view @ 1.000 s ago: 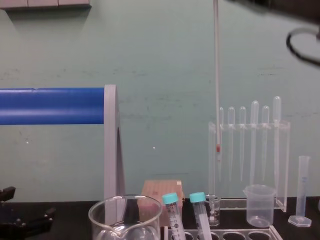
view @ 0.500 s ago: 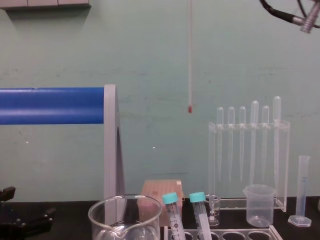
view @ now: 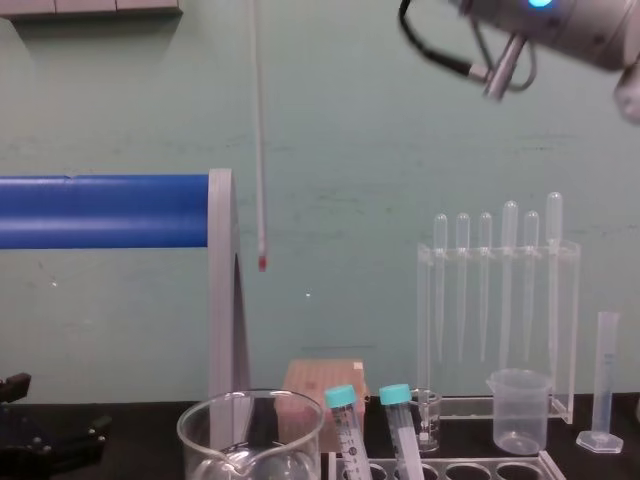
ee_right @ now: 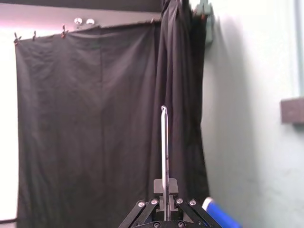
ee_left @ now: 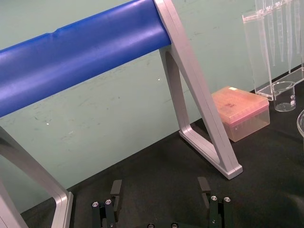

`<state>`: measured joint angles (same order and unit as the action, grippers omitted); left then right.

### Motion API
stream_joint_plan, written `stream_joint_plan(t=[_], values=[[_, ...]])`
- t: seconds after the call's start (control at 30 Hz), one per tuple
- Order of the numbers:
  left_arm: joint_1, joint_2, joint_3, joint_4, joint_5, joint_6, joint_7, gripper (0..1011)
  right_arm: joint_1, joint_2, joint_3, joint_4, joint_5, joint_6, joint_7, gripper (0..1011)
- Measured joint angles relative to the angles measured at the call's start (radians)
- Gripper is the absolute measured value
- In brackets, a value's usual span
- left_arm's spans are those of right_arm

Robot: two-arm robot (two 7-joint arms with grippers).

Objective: Hold the thermometer with one hand and immerse one end into the beaker, then reinsert it into the test tube rack.

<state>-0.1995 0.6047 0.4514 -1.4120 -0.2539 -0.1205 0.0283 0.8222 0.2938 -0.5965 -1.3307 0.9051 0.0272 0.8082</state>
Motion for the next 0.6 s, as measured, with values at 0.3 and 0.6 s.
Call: stream_joint_plan(t=[0.3,0.6], values=[[0.000,0.000,0.000,0.000,0.000,0.000,0.000,1008,-0.012,-0.025,-0.074,0.118,-0.044,-0.062,0.058,53],[0.000,0.000,0.000,0.000,0.000,0.000,0.000,1008,-0.026,-0.064,-0.087,0.235,-0.098,-0.145,0.086,53]])
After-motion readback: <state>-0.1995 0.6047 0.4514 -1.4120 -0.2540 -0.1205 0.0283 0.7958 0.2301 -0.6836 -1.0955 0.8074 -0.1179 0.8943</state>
